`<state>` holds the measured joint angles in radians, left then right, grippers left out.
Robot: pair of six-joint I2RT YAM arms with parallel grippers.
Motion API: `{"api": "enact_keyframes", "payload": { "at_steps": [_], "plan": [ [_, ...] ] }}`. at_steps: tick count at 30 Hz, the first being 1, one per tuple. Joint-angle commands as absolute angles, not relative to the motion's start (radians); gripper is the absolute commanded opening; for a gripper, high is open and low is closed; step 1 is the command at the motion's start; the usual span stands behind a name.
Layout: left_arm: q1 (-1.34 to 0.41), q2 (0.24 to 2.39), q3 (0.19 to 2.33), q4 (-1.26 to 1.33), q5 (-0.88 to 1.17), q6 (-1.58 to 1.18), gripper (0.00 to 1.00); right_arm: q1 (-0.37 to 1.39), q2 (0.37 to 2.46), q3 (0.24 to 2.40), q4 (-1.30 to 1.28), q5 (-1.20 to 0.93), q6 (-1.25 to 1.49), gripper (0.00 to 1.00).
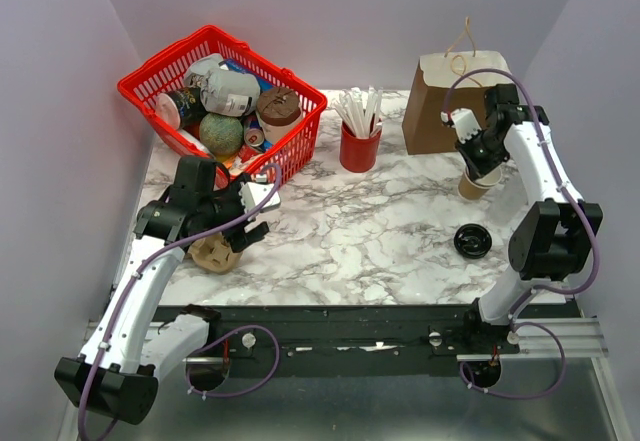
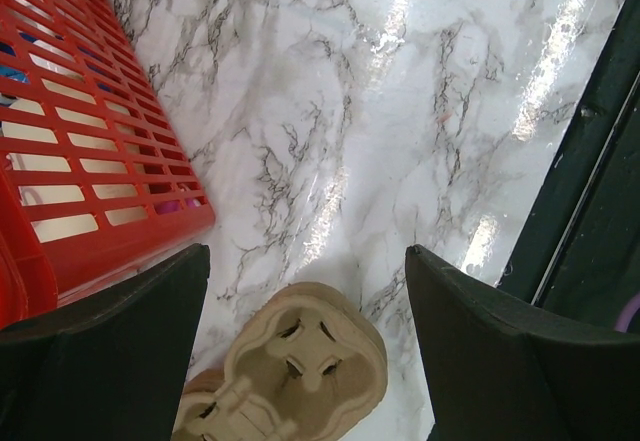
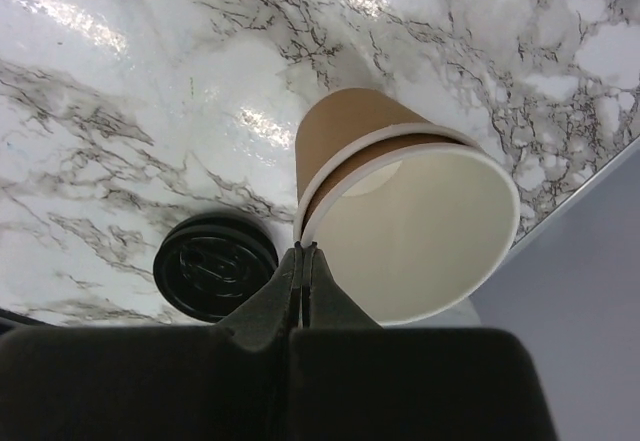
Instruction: Pack the takeout coffee
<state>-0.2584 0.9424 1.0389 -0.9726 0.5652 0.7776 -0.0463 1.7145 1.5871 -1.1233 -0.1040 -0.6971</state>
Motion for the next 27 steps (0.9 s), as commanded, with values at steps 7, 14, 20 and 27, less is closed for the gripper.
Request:
{"api": "enact_keyframes", "payload": {
  "at_steps": [7,14,20,27],
  "plan": [
    [-0.281,0.94,1.039,-0.948,0.564,0.769,0.87,-0.048,1.71,1.629,-1.141,-0.095,-0.712,0.01],
    [-0.284,0.94,1.031,-0.933,0.566,0.759,0.88,-0.031,1.698,1.571,-1.081,0.028,-0.709,0.01],
    [-0.287,0.939,1.026,-0.933,0.563,0.758,0.88,-0.031,1.686,1.604,-1.097,0.014,-0.692,0.01],
    [-0.29,0.949,1.029,-0.916,0.568,0.741,0.88,-0.002,1.66,1.801,-1.209,-0.023,-0.676,0.01]
  ]
}}
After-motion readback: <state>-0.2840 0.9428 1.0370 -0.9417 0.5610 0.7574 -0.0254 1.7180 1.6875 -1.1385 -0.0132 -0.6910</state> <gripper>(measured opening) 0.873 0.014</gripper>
